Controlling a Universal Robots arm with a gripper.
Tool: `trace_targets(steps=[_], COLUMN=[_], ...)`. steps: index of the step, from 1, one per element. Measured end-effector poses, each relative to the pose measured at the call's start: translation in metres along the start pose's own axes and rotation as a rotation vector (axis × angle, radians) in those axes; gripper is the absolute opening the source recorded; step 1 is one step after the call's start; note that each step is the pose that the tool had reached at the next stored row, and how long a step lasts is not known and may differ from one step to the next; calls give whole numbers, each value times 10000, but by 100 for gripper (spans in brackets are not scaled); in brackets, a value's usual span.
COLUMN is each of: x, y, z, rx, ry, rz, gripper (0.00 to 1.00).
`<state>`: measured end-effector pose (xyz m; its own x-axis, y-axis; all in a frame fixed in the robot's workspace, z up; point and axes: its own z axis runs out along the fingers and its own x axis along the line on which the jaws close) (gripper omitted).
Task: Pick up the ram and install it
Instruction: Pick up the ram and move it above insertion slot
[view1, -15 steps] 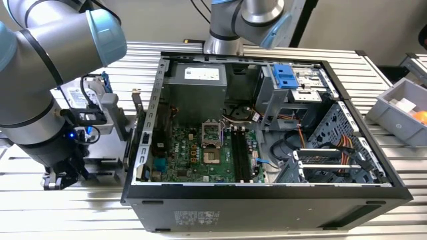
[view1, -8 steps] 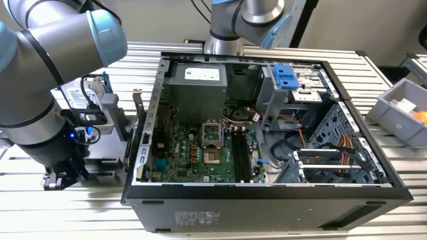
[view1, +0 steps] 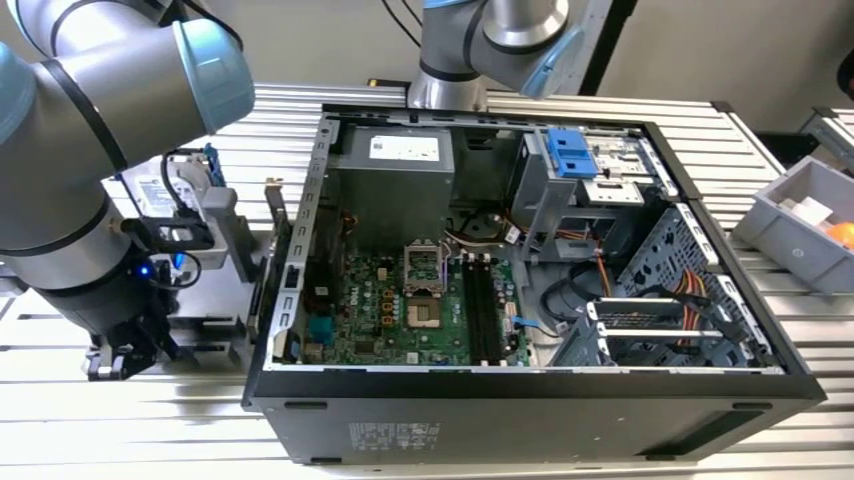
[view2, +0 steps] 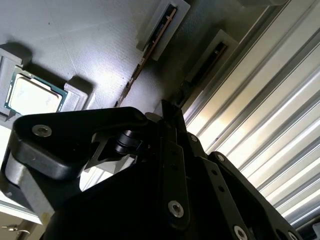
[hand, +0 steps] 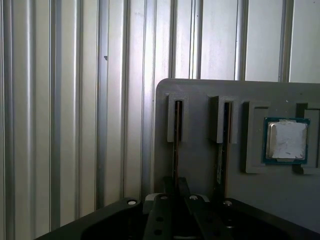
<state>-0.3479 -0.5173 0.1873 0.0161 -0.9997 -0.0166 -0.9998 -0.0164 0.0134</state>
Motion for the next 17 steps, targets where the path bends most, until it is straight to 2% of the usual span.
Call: trace_targets(steps=[17], x=[-2], y=[2], z=[-133], rx=[0], ry=[0], rz=[0], gripper=[0])
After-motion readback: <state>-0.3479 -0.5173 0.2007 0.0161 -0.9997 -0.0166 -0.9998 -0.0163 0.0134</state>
